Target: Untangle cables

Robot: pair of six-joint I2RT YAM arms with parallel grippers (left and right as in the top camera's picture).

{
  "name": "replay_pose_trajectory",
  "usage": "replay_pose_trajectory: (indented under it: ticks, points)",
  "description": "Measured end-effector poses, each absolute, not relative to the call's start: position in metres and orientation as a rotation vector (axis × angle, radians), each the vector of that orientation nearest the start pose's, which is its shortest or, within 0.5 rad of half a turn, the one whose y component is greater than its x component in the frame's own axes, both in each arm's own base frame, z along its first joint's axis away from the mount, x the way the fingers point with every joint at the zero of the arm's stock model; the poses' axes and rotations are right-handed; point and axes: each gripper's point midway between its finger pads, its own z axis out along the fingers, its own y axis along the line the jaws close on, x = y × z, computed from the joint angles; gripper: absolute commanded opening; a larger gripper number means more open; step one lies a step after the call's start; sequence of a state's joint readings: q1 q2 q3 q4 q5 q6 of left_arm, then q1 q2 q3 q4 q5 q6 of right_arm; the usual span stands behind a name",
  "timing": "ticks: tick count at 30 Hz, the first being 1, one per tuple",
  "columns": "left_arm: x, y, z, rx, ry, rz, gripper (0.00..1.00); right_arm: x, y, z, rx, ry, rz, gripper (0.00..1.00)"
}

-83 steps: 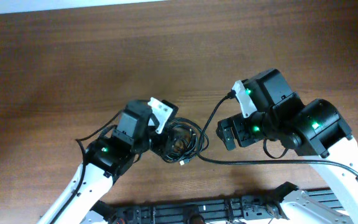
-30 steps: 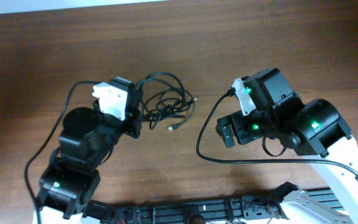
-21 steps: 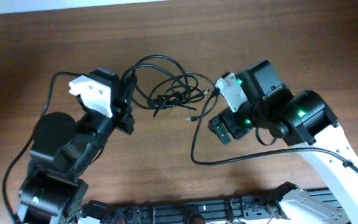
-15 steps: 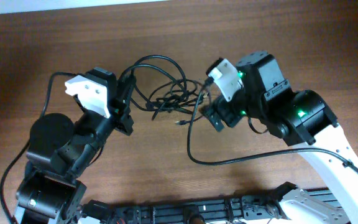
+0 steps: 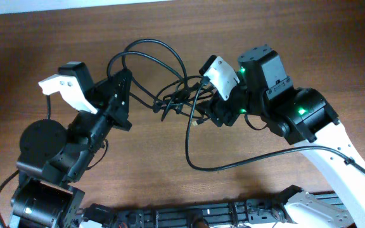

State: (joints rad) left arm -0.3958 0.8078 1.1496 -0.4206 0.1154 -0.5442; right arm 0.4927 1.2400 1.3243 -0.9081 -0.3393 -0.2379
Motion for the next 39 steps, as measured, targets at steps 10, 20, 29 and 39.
replay_pose_trajectory:
  ticks: [10, 20, 29, 39]
  points:
    - [0.265, -0.126, 0.429, -0.1, 1.693, -0.824, 0.0, 0.276, 0.207, 0.275, -0.93, 2.181, 0.508, 0.04]
    - [0.27, -0.084, 0.376, -0.274, 1.882, -0.635, 0.0, 0.302, 0.174, 0.347, -0.502, 2.135, 0.385, 0.04]
    - [0.27, -0.075, 0.367, -0.309, 1.913, -0.595, 0.0, 0.286, 0.109, 0.403, -0.039, 2.018, 0.283, 0.99]
    - [0.276, -0.091, 0.408, -0.183, 1.761, -0.677, 0.0, 0.275, 0.111, 0.362, -0.156, 2.196, 0.214, 1.0]
